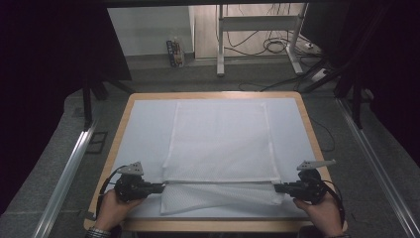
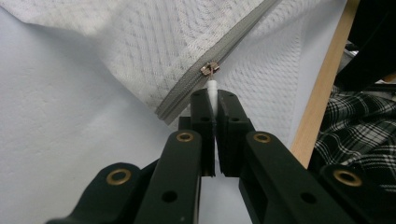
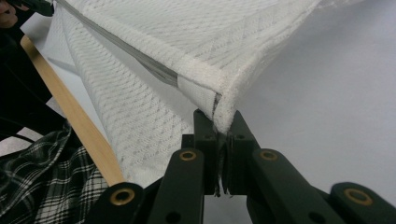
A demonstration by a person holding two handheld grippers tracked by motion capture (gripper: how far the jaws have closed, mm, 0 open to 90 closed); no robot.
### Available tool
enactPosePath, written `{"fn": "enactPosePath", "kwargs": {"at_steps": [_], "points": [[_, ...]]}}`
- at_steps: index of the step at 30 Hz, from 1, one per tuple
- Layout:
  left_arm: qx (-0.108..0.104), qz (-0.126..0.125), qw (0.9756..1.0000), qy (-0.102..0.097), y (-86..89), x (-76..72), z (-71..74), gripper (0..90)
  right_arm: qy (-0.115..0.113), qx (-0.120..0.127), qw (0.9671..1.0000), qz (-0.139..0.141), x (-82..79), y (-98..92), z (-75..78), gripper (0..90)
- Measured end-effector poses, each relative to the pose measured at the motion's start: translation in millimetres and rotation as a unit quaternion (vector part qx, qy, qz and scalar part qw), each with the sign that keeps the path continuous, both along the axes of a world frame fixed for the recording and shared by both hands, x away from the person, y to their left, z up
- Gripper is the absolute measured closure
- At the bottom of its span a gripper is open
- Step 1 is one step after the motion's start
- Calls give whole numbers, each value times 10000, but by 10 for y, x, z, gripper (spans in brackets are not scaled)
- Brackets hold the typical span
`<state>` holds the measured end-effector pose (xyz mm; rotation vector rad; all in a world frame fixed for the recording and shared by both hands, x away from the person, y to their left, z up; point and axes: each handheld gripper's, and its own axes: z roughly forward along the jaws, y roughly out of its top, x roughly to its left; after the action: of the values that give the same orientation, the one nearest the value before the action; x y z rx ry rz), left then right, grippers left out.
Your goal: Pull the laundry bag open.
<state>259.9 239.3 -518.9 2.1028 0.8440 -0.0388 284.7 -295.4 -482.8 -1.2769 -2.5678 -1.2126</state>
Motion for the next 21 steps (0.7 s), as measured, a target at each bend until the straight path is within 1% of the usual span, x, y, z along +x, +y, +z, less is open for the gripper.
{"fn": "enactPosePath", "kwargs": {"at_steps": [1, 5, 7, 8, 9, 13, 16, 17, 21], "points": [[-22, 1, 10000, 5, 8, -1, -3, 872, 8, 28, 10000, 15, -1, 3, -2, 850], [-35, 19, 10000, 8, 23, -2, -2, 872, 2, 8, 10000, 18, -3, 14, -1, 851], [18, 66, 10000, -5, 34, -1, -4, 872, -21, -74, 10000, 18, -5, 19, 0, 851], [-32, 70, 10000, 8, 50, 0, -6, 872, -19, -84, 10000, 7, -5, 19, -3, 851], [-32, 70, 10000, 8, 50, 0, -6, 872, -19, -84, 10000, 7, -5, 19, -3, 851], [22, 90, 10000, -5, 49, -3, 0, 872, -26, -110, 9999, 14, -7, 26, 1, 851], [50, 78, 10000, 28, 69, -4, 0, 871, -26, -143, 9999, -1, -6, 20, 0, 851], [45, 105, 9999, 18, 88, -15, 11, 871, 6, -94, 10000, 29, -4, 27, -10, 850], [10, 167, 9999, -10, 131, -28, 31, 871, 8, -78, 9999, 98, -10, 56, -6, 850]]}}
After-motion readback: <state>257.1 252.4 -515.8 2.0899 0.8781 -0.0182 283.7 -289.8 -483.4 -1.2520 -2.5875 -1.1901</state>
